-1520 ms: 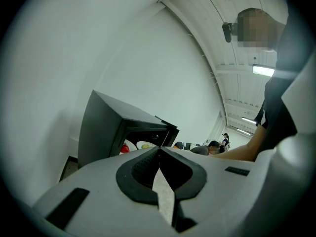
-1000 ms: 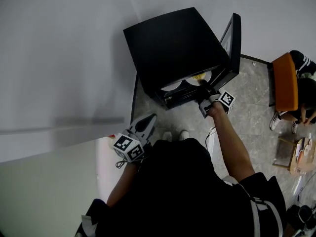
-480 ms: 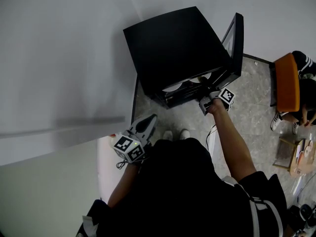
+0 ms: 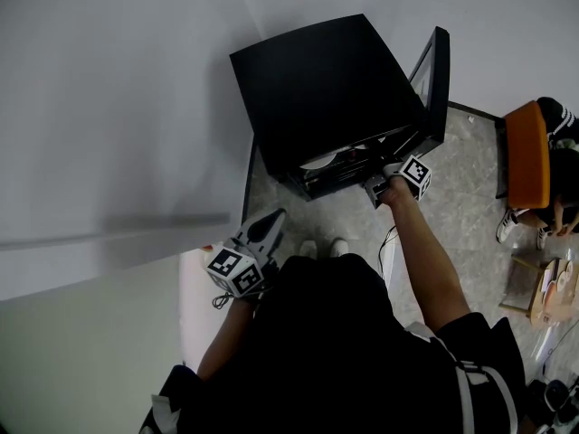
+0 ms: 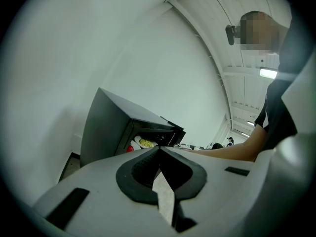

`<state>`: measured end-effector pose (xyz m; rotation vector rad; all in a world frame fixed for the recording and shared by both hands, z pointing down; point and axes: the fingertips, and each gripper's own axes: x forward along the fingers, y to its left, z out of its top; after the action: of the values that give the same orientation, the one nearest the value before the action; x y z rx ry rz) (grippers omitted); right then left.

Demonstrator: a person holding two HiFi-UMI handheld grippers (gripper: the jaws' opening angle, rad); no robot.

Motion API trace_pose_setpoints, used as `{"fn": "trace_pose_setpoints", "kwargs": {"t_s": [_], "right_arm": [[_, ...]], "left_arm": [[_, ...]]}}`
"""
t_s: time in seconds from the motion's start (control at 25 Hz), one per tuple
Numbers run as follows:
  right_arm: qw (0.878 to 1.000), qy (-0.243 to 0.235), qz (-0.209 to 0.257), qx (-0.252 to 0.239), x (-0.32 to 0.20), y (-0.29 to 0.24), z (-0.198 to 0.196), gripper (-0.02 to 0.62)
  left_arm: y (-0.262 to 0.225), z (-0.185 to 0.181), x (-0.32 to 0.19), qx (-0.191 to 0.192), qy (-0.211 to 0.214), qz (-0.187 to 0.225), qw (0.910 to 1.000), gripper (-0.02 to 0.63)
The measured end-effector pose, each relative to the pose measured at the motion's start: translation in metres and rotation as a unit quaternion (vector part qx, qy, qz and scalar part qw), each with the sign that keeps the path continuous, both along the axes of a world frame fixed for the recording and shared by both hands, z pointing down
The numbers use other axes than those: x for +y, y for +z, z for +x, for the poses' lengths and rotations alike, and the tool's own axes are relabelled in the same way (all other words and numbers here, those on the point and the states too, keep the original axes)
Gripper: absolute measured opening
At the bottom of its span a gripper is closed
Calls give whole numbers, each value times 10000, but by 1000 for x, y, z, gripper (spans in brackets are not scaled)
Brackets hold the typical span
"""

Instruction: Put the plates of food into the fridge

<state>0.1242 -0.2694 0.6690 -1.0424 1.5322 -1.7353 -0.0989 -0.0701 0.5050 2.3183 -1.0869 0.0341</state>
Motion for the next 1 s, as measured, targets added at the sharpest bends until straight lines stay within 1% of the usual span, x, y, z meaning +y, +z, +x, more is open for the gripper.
{"fn": "trace_pose_setpoints", "kwargs": {"t_s": [0.12, 0.2, 0.28, 0.36, 0.56, 0.72, 0.92, 1.0], "right_arm": [[9999, -59, 14, 128, 2, 0, 1, 55], [9996, -96, 98, 242, 3, -3, 2, 82], [9997, -50, 147, 199, 5, -6, 4, 118], [9995, -26, 189, 234, 9, -9, 7, 126], [9944, -197, 433, 947, 29, -20, 16, 129], [9859, -463, 764, 1413, 53, -34, 13, 127], [9693, -852, 1193, 1973, 84, -50, 0, 127], [9603, -1040, 1368, 2197, 95, -55, -8, 127]], "left_arm": [[-2, 1, 0, -15, 8, 34, 10000, 23], [-3, 3, 0, -54, 43, 65, 10000, 23], [-2, 4, 1, -63, 69, 74, 9999, 22], [-1, 5, 1, -65, 85, 85, 9999, 23], [-2, 9, 5, -58, 146, 108, 9998, 23], [-3, 10, 9, -38, 183, 128, 9997, 23], [-3, 11, 12, -38, 268, 143, 9995, 23], [-2, 12, 11, -36, 312, 147, 9994, 22]]}}
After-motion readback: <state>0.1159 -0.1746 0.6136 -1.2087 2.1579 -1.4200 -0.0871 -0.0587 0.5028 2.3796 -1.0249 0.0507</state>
